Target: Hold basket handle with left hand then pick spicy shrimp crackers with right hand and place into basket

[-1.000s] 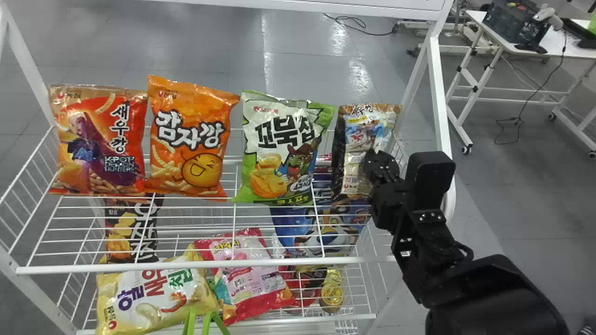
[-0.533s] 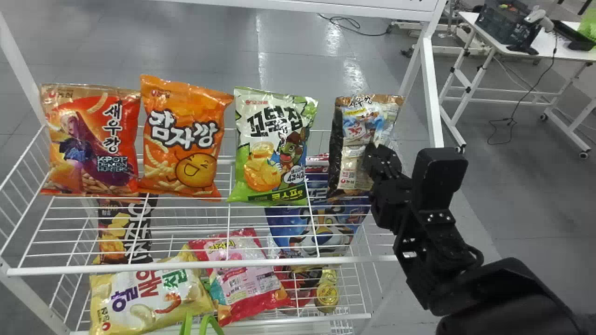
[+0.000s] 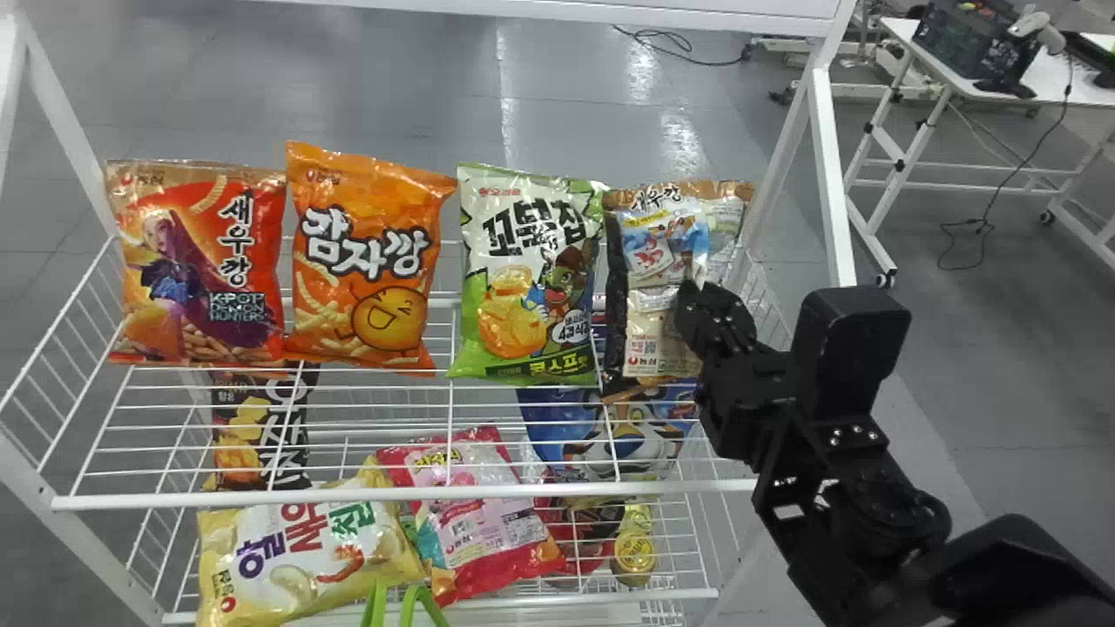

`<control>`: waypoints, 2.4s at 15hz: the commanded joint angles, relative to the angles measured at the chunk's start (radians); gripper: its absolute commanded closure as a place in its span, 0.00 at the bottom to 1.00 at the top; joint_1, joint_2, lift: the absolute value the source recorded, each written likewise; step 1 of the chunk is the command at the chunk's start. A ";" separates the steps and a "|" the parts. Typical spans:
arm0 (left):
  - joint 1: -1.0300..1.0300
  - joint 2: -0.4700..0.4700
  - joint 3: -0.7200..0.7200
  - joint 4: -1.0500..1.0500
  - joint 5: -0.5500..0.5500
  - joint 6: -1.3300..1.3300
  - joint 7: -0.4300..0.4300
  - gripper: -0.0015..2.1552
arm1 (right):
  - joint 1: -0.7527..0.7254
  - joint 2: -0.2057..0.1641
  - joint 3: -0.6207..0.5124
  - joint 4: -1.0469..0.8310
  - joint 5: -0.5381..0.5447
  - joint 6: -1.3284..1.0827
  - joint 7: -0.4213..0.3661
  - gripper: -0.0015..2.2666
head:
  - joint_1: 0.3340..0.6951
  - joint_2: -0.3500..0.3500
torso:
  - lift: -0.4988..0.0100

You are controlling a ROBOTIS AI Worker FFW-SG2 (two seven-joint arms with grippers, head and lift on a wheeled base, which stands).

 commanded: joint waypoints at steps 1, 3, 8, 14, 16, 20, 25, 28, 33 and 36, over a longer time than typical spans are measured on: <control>0.003 -0.001 0.001 -0.003 0.000 0.001 0.001 0.88 | 0.033 -0.014 0.034 -0.048 0.004 0.018 -0.002 0.84 | 1.00 0.36 | 0.91; 0.003 -0.001 0.001 -0.003 0.000 0.001 0.001 0.88 | 0.062 -0.020 0.057 -0.101 0.015 0.074 -0.002 0.84 | 1.00 0.40 | 0.91; 0.000 -0.001 0.006 -0.005 0.002 0.001 -0.001 0.88 | 0.141 -0.047 0.102 -0.206 0.043 0.202 -0.014 0.84 | 1.00 0.46 | 0.91; -0.010 -0.001 0.007 -0.006 0.006 0.001 -0.001 0.88 | 0.236 -0.090 0.195 -0.359 0.096 0.432 -0.014 0.84 | 1.00 0.54 | 0.91; -0.012 -0.001 0.006 -0.006 0.006 0.001 -0.001 0.88 | 0.245 -0.096 0.203 -0.414 0.101 0.552 -0.016 0.84 | 1.00 0.56 | 0.91; -0.015 -0.002 0.006 -0.006 0.008 0.001 -0.001 0.88 | 0.249 -0.106 0.254 -0.471 0.101 0.788 -0.022 0.84 | 1.00 0.56 | 0.91; -0.017 -0.004 0.006 -0.006 0.006 0.001 -0.001 0.88 | 0.251 -0.113 0.316 -0.482 0.103 0.936 -0.017 0.84 | 1.00 0.59 | 0.91; -0.017 -0.004 0.006 -0.008 0.008 0.001 -0.001 0.88 | 0.248 -0.112 0.335 -0.482 0.103 1.006 0.001 0.84 | 1.00 0.60 | 0.91; -0.015 -0.004 0.001 -0.011 0.006 0.001 0.002 0.88 | 0.239 -0.104 0.346 -0.470 0.049 1.003 0.043 0.84 | 1.00 0.66 | 0.91; -0.015 -0.004 -0.002 -0.018 0.006 0.001 0.004 0.88 | 0.222 -0.084 0.347 -0.433 0.009 1.000 0.067 0.84 | 1.00 0.74 | 0.91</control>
